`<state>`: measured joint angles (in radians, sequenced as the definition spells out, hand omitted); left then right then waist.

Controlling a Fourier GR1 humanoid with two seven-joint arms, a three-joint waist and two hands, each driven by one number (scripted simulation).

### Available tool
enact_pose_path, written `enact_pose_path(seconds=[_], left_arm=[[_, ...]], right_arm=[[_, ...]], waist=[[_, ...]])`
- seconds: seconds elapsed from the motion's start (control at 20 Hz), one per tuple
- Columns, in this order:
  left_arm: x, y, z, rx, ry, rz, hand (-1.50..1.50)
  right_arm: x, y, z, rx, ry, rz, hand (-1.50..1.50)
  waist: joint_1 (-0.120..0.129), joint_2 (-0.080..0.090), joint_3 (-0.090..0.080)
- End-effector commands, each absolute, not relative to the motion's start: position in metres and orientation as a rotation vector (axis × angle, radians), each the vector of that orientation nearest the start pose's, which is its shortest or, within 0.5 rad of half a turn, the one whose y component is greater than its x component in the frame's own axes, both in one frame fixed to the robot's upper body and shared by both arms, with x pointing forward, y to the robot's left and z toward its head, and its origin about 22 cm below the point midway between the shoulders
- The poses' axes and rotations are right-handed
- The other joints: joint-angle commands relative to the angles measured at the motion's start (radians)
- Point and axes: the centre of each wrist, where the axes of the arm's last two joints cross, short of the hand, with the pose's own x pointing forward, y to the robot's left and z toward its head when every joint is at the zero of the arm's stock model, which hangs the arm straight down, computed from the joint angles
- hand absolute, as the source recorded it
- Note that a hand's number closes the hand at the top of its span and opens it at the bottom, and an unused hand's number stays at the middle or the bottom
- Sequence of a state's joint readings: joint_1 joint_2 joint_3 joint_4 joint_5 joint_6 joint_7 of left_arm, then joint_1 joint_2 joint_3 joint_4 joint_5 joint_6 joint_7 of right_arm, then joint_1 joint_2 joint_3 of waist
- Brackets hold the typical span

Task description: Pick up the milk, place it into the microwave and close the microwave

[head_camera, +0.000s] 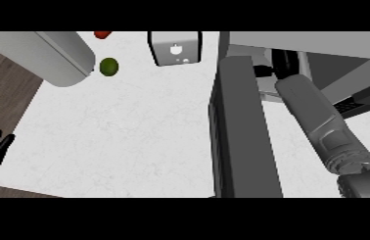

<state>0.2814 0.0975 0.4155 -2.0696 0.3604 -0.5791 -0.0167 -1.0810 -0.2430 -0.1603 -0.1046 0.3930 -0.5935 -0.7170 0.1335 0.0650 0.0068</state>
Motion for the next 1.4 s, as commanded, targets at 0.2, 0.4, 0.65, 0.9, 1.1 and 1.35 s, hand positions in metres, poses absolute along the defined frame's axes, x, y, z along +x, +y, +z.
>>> enact_pose_path(seconds=[0.2,0.4,0.65,0.9,1.1,1.35], left_arm=[[0.157,0.326,0.082,-0.244,-1.897,-0.234,-1.5],[0.153,0.315,0.081,-0.255,-1.904,-0.226,-1.5],[0.16,0.305,0.083,-0.324,-1.908,-0.255,1.5],[0.165,0.28,0.081,-0.373,-1.857,-0.252,1.5],[0.18,0.26,0.077,-0.395,-1.825,-0.297,1.5],[0.18,0.254,0.085,-0.422,-1.803,-0.3,1.5]], right_arm=[[0.439,-0.229,0.033,-0.508,-1.975,0.43,-1.5],[0.428,-0.229,0.012,-0.36,-1.96,0.345,-1.5],[0.407,-0.24,-0.022,-0.247,-1.915,0.258,-1.5],[0.388,-0.244,-0.048,-0.061,-1.888,0.174,-1.5],[0.373,-0.26,-0.063,0.06,-1.873,0.159,-1.5],[0.341,-0.259,-0.098,0.041,-1.866,0.126,-1.5]], waist=[[-0.041,-0.017,-0.001],[-0.049,-0.029,-0.002],[-0.067,-0.036,-0.003],[-0.099,-0.05,-0.004],[-0.107,-0.049,-0.004],[-0.118,-0.059,-0.005]])
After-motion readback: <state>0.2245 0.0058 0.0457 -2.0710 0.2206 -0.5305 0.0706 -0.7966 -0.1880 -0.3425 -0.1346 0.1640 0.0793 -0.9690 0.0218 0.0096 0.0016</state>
